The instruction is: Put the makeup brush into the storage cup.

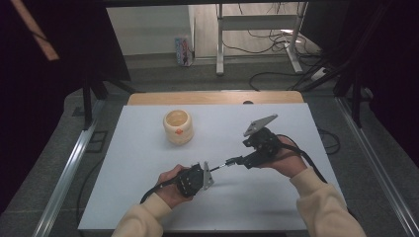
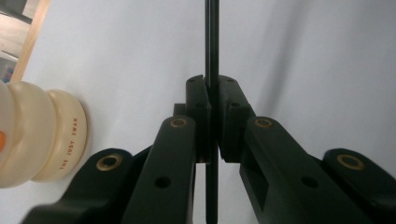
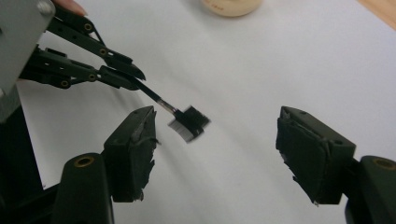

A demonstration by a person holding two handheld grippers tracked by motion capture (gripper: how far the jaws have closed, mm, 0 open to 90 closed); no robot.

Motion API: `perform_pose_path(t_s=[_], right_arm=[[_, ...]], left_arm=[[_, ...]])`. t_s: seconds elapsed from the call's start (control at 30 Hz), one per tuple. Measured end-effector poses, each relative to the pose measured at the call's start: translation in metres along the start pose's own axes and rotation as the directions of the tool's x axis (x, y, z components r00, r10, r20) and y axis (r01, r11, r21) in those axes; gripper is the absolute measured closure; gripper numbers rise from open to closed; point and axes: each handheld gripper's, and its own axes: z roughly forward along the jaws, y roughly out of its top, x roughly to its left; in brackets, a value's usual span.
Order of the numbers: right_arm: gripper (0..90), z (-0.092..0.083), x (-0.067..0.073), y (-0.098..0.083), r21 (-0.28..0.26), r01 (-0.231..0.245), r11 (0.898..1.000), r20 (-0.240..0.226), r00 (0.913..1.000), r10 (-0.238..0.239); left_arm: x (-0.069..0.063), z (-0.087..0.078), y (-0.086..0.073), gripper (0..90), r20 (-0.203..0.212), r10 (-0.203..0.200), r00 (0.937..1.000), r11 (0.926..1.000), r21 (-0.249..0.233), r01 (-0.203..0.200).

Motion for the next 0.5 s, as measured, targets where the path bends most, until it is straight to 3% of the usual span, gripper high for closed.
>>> perform_pose_path(t_s=[0.1,0.37,0.47,0.5], right_arm=[[28.6,-0.005,-0.003,-0.013,-0.031,-0.043,0.999,0.004,0.9991,0.043],[27.9,-0.011,-0.003,-0.041,-0.066,-0.093,0.993,0.021,0.9953,0.095],[27.9,-0.009,-0.002,-0.05,-0.068,-0.102,0.992,0.016,0.9945,0.104],[27.8,-0.008,-0.001,-0.054,-0.064,-0.106,0.992,0.017,0.9941,0.107]], left_arm=[[0.003,-0.001,-0.002,85.7,0.014,-0.013,0.9998,0.9999,-0.002,0.013],[0.01,-0.003,-0.006,85.7,0.04,-0.071,0.9967,0.9971,-0.023,0.072],[0.013,-0.004,-0.009,85.7,0.06,-0.112,0.9919,0.9922,-0.048,0.115],[0.013,-0.004,-0.01,85.7,0.068,-0.14,0.9878,0.9873,-0.065,0.145]])
